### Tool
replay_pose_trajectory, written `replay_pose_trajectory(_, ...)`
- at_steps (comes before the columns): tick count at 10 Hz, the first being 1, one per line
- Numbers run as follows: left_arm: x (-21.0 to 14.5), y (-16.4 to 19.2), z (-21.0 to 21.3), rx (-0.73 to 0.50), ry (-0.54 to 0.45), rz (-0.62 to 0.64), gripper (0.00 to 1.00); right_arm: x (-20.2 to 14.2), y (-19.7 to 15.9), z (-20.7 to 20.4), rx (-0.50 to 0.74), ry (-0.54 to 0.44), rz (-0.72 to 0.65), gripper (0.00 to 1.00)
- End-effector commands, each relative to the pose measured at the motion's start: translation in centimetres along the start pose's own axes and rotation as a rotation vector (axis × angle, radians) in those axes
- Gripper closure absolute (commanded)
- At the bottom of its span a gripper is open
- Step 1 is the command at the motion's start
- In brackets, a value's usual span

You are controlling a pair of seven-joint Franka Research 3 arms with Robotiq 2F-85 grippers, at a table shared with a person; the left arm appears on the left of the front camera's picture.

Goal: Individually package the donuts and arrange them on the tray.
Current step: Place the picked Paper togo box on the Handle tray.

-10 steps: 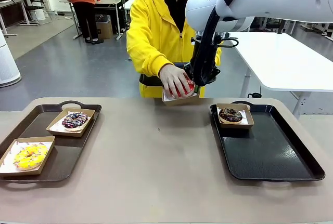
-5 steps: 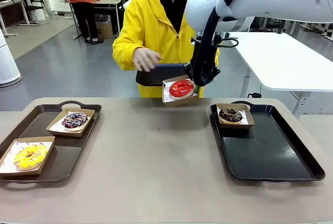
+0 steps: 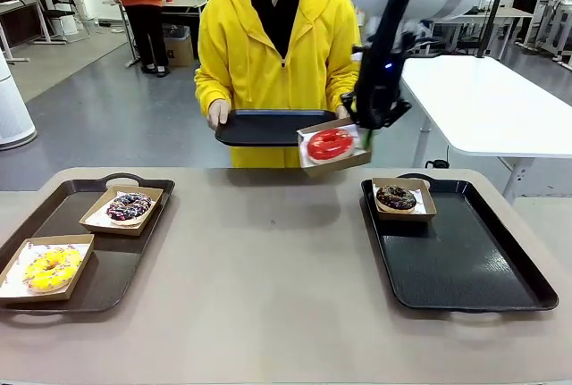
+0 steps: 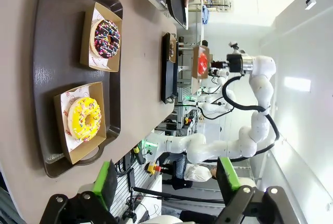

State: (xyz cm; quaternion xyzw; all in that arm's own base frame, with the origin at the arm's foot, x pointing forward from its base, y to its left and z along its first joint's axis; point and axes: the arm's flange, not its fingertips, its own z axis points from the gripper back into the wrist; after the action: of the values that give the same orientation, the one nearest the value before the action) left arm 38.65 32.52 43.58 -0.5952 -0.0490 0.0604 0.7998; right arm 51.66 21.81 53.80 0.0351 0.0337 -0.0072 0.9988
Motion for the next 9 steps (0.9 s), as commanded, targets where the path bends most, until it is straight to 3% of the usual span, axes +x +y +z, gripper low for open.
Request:
replay_pose_trajectory(1, -0.2, -0.3, -0.1, 0.007, -0.01, 0.017, 0.0, -3.7, -5.3, 0.9, 0.027, 0.027, -0.042, 0.99)
replay_pose_trajectory(5, -0.2, -0.3, -0.1, 0.007, -0.01, 0.017, 0.0, -6.3, -15.8, -2.4, -0.001, 0.061, -0.055, 0.99)
replay_pose_trajectory(9, -0.2, -0.3, -0.1, 0.007, -0.01, 0.017, 0.0, -7.5, -21.1, -7.9, 0.054, 0.053, -0.03, 0.99)
